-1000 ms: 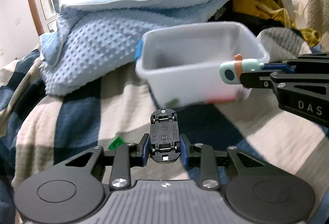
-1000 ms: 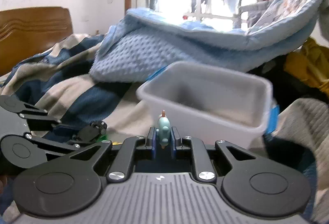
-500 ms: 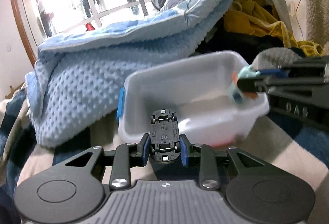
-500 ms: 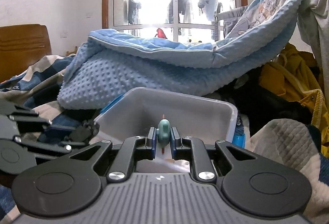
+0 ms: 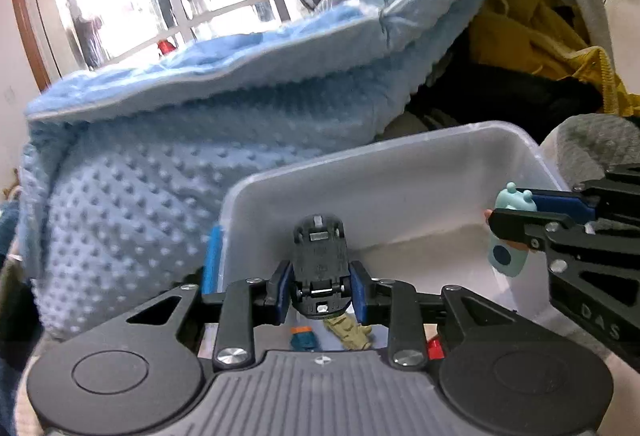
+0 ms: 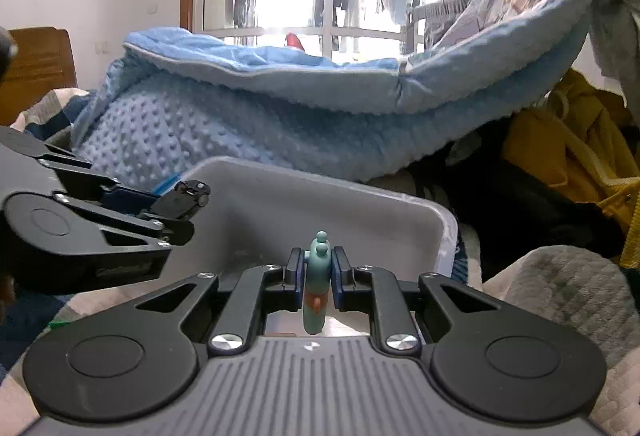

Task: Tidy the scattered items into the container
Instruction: 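Open both tools to drop the black car and mint-green toy into the bin, then withdraw both tools from the bin toward the lego bricks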

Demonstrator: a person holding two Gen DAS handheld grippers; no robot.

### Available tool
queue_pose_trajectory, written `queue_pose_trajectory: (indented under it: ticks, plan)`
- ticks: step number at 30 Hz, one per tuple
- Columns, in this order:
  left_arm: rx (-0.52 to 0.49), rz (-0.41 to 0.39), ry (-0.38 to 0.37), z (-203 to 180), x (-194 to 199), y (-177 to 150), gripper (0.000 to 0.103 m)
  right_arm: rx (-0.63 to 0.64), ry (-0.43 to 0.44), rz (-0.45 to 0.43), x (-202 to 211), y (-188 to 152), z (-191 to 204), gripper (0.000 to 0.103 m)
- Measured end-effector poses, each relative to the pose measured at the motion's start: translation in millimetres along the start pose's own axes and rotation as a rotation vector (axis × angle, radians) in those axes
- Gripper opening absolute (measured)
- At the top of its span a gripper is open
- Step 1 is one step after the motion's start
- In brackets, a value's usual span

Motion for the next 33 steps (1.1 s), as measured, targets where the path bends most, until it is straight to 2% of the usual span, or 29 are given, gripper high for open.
queue_pose_trajectory:
  ticks: [1, 2, 3, 4, 5, 11, 22, 24, 27, 33]
  plan:
    - [0.010, 0.008, -0.001, 0, -6, 0, 0.040, -0.004, -0.006, -0.001, -2, -1, -1, 0.021]
    - [0.019, 0.015, 0.002, 1, -11, 1, 0.054, -0.011, -0.014, -0.003, -4, -3, -2, 0.034]
    - [0.023, 0.018, 0.008, 1, -16, 0, 0.067, -0.015, -0.016, -0.007, -5, -4, -3, 0.040]
    - [0.023, 0.018, 0.014, 1, -19, -1, 0.071, -0.012, -0.018, -0.010, -6, -5, -4, 0.054]
    - [0.020, 0.016, 0.014, 1, -20, -2, 0.072, -0.001, -0.027, -0.014, -6, -6, -4, 0.061]
    - [0.011, 0.021, 0.019, 2, -17, -13, 0.073, -0.001, -0.030, -0.018, -4, -6, -5, 0.061]
    - [0.060, -0.035, 0.036, 29, 34, -39, 0.079, 0.036, 0.004, -0.067, 30, -4, 24, 0.064]
    - [0.069, -0.027, 0.046, 34, 40, -47, 0.079, 0.043, 0.022, -0.062, 36, -5, 33, 0.066]
    - [0.078, -0.010, 0.056, 40, 49, -59, 0.079, 0.050, 0.029, -0.052, 43, -8, 47, 0.076]
    - [0.121, 0.028, 0.064, 53, 65, -95, 0.080, 0.051, 0.056, -0.022, 53, -18, 72, 0.082]
Point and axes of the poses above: each gripper's, at about its wrist camera, not at the fingertips, and x roughly against the way its jaws point, z to its left, y to its top, the point moved 1 cm from there along -x, roughly the way its jaws point, and after that the axes turned 14 degrees about x, right-handed, at the moved point
